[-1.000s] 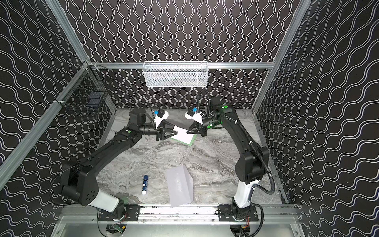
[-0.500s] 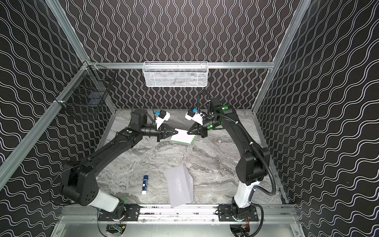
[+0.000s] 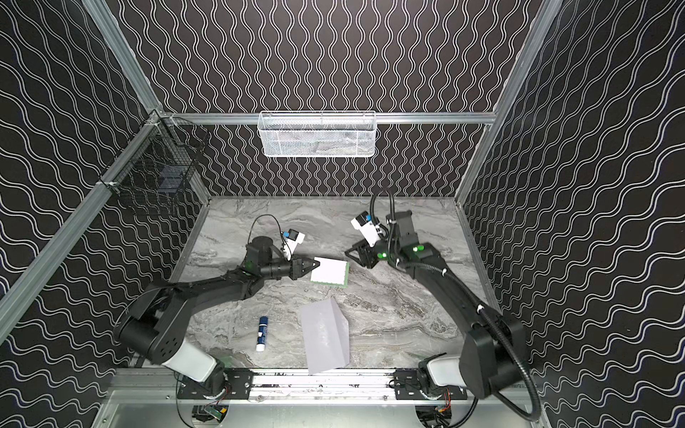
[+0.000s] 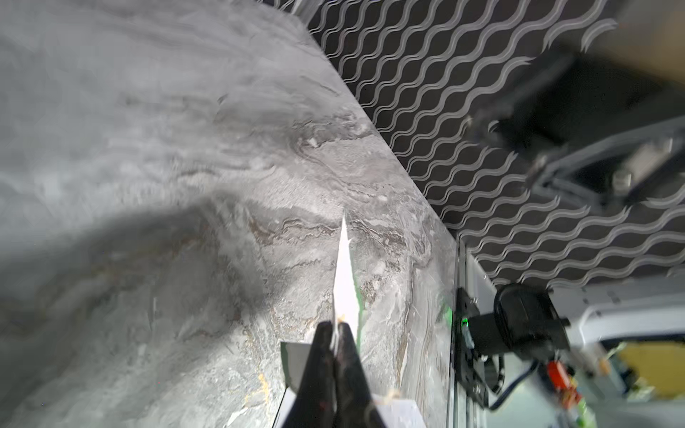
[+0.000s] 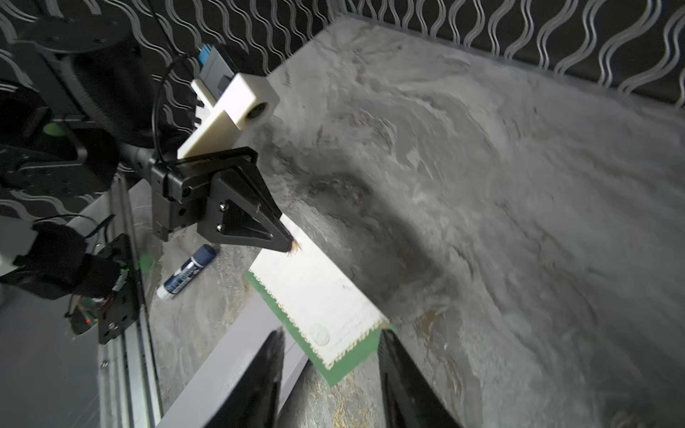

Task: Place the letter into the envelope and seal it
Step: 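Lower the folded letter onto the table with both grippers pinching its edges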

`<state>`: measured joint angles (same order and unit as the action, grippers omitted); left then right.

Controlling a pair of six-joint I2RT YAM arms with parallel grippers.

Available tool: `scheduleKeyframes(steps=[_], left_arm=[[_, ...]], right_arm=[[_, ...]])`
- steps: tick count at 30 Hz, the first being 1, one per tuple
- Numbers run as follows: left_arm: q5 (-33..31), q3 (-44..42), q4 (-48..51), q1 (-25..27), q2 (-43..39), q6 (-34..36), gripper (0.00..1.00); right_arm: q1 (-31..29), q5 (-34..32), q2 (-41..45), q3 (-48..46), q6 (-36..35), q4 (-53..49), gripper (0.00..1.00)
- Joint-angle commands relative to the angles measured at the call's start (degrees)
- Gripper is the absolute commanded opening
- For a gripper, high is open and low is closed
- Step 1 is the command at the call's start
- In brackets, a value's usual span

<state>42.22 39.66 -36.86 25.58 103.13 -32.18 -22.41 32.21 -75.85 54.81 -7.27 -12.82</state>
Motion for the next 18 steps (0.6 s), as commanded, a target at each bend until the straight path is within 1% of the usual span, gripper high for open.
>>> scheduleKeyframes(steps=[1, 2, 3, 6, 8, 12, 14, 16, 18], left_arm=[[-3.08, -0.49, -19.69, 0.53, 4.52, -11.82, 0.0], [-4.45, -0.8, -20.71, 0.84, 5.82, -13.07, 0.0], [-6.01, -1.1, -20.64, 1.33, 6.51, -13.67, 0.0], [-9.15, -1.06, -17.25, 3.16, 7.73, -12.18, 0.0], [-11.42, -0.49, -12.43, 4.03, 8.3, -11.19, 0.0], [-14.87, 1.31, -1.88, 5.33, 9.43, -8.72, 0.0], [-15.94, 2.38, 3.03, 5.66, 10.01, -7.34, 0.0], [-16.65, 3.27, 7.41, 5.8, 10.46, -6.18, 0.0], [-17.07, 4.05, 10.4, 5.97, 10.89, -5.07, 0.0]], right_arm=[[-2.26, -8.21, 3.34, -8.46, 8.96, 20.97, 0.41], [-3.71, -10.17, 3.6, -10.81, 10.08, 23.4, 0.41], [-4.34, -10.49, 3.48, -12.56, 10.56, 25.44, 0.4], [-6.24, -13.83, 1.48, -16.38, 11.96, 30.69, 0.36], [-7.16, -15.6, -0.56, -17.54, 13.24, 33.42, 0.34], [-9.86, -20.07, -4.83, -20.19, 18.11, 40.21, 0.3], [-10.87, -21.31, -7.21, -21.39, 20.32, 43.5, 0.3], [-11.66, -23.07, -9.37, -21.58, 21.96, 44.66, 0.29], [-13.29, -26.25, -11.0, -22.02, 23.68, 46.17, 0.29]])
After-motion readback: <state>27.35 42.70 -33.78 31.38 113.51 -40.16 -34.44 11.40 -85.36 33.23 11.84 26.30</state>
